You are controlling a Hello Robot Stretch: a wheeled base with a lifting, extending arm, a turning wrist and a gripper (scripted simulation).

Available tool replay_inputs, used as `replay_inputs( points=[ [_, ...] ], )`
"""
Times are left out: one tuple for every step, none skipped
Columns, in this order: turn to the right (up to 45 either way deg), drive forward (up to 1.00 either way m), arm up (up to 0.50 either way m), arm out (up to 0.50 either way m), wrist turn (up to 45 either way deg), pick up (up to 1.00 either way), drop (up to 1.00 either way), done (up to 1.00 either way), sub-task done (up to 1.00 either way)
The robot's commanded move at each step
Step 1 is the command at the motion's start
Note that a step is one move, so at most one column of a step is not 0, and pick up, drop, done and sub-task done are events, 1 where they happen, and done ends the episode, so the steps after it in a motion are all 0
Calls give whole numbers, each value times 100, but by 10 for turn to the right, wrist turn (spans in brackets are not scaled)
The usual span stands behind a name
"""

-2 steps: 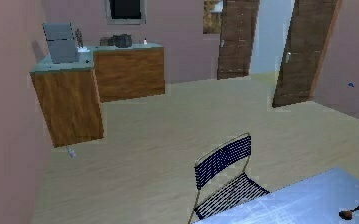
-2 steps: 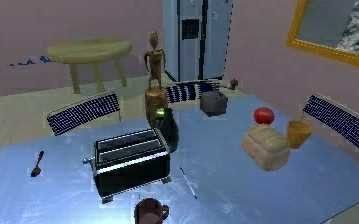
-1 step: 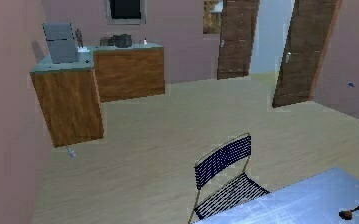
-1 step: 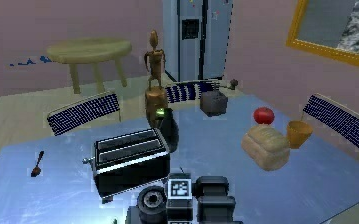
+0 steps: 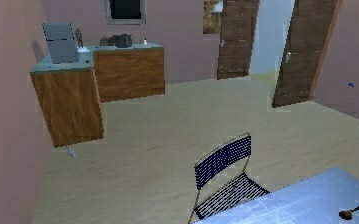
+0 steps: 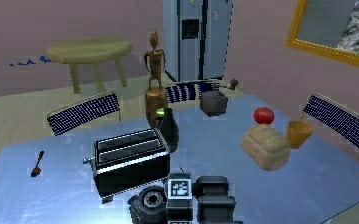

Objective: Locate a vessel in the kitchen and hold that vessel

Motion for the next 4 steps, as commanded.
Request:
replay_inputs(
  points=[
    [0,0,0,0,450,0,0,0,0],
    [0,0,0,0,450,0,0,0,0],
    [0,0,0,0,210,0,0,0,0],
    [0,0,-30,0,0,0,0,0,0]
  ],
)
